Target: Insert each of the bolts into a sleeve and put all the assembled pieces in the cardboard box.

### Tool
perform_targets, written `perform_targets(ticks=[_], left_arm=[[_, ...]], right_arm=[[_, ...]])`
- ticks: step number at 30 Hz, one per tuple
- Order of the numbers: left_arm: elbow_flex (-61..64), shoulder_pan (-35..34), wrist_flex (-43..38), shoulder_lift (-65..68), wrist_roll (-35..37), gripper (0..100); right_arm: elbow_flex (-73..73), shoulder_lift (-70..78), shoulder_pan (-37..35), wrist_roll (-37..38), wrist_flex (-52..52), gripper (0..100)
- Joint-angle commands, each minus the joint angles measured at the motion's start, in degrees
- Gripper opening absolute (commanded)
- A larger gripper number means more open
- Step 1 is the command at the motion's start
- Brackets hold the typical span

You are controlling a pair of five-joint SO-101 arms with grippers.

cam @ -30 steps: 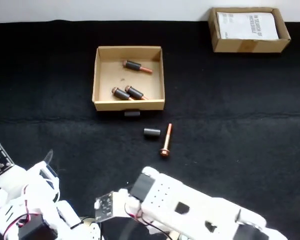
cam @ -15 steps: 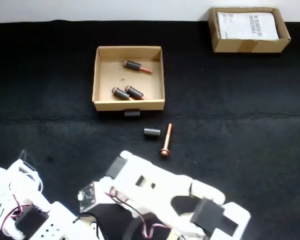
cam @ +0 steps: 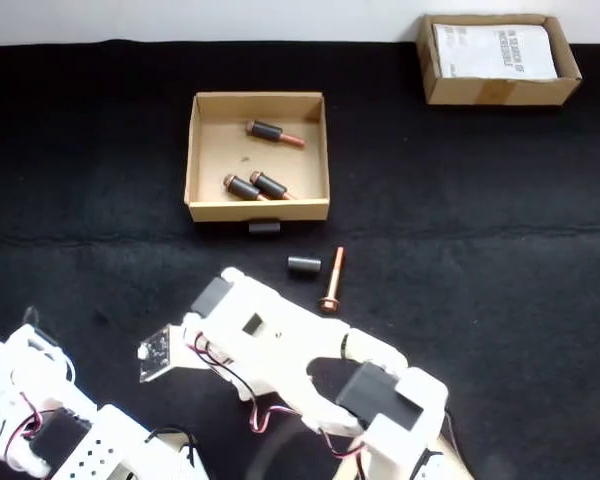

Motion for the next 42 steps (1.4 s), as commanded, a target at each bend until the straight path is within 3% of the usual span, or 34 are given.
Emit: perform_targets(ticks=[1, 11, 20, 27, 32, 38, 42], left_arm=[[-0.22, -1.63, -1.14, -0.57, -0.44, 31], [1.27, -3.12, -1.23, -0.57, -0.53, 31], [1.45, -2.07, -0.70, -0.22, -0.35, 31], [-4.97, 1.19, 8.62, -0.22, -0.18, 31], [-9.19, 9.71, 15.91, -0.13, 0.26, 31], [-5.05, 22.46, 17.14, -0.22, 10.99, 31], [-3.91, 24.04, 17.14, -0.40, 16.18, 31]], right_arm=[[-3.38, 1.89, 0.84, 0.26, -0.40, 0.6], [-21.76, 11.56, 6.55, 0.26, 0.92, 0.6], [-49.27, 14.29, 13.23, 0.18, 19.38, 0.6], [-67.30, 9.89, 17.98, 0.26, 21.76, 0.6], [-59.38, 2.07, 22.20, -0.97, 21.93, 0.6], [-38.90, -2.95, 22.73, 1.49, 19.74, 1.8], [-31.69, -2.68, 25.80, 4.92, 13.23, 10.9]])
